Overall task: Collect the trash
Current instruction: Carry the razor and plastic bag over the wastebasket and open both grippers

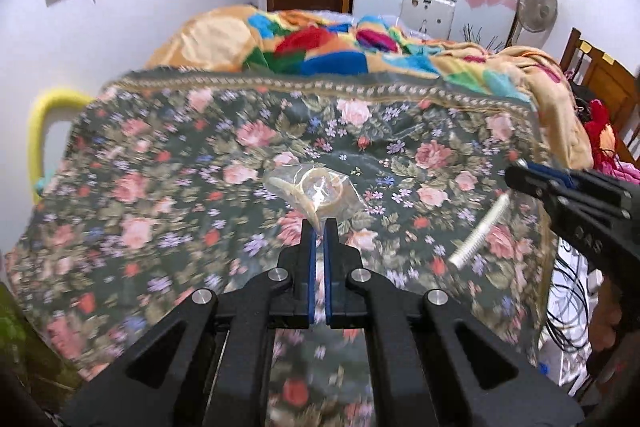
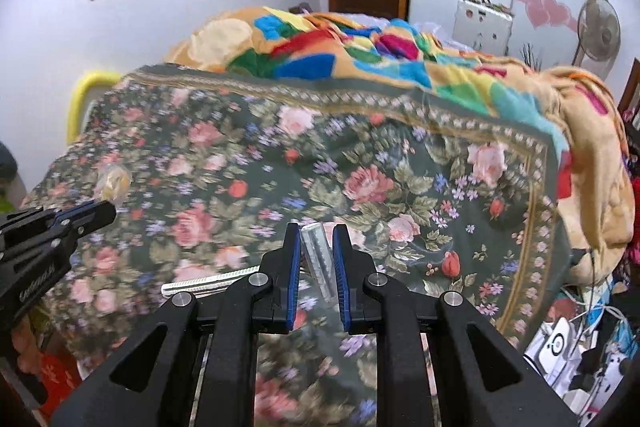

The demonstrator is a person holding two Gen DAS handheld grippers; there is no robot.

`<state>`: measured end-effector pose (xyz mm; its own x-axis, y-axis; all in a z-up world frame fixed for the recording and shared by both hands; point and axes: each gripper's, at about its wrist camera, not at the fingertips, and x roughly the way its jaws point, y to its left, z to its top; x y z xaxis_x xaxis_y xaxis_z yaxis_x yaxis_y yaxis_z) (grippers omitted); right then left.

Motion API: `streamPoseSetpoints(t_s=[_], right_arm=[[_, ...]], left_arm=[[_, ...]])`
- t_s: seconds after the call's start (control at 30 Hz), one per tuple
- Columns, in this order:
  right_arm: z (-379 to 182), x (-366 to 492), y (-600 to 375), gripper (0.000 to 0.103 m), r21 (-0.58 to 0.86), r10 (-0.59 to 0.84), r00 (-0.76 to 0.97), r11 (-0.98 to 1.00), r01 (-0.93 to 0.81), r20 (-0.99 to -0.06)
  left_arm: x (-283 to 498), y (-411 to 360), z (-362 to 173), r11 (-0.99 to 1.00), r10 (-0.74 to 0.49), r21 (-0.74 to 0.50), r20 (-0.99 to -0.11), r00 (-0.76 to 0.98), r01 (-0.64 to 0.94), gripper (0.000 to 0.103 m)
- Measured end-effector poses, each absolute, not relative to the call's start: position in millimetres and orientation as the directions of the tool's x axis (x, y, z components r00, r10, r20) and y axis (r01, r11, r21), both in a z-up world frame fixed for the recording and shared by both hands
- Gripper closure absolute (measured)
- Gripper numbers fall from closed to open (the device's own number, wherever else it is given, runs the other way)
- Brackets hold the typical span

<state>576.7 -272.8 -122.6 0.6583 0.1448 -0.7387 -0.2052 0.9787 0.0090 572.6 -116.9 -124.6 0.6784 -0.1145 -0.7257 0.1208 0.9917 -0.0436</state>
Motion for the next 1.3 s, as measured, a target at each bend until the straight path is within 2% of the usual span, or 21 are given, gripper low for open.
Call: streamPoseSetpoints(t_s=[0.27, 0.6, 0.97, 1.3], right_arm=[[-70, 520, -230, 0.088, -0.027, 0.182, 0.694, 0.96, -0.279, -0.696], [-37, 442, -165, 0.089, -0.047, 0.268, 0.701, 0.918, -0.395, -0.661], [-49, 369, -66, 0.088, -0.028, 0.383, 0.618, 0.835, -0.549, -0.687], [-91, 323, 25, 0.089, -0.004, 0.435, 0.495, 0.749, -0.663, -0.752]], left_arm=[[479, -80, -74, 0.996, -0.09, -0.063, -0.679, 0.729, 0.064, 0.101], [377, -14, -49, 0.997, 0.002, -0.06, -0.661, 0.751, -0.055, 0.101], [277, 78, -55, 0.972, 0.118, -0.075, -0.667, 0.736, -0.223, 0.101], [214, 157, -90, 0.93, 0.183, -0.095, -0.717, 0.672, -0.354, 0.101]])
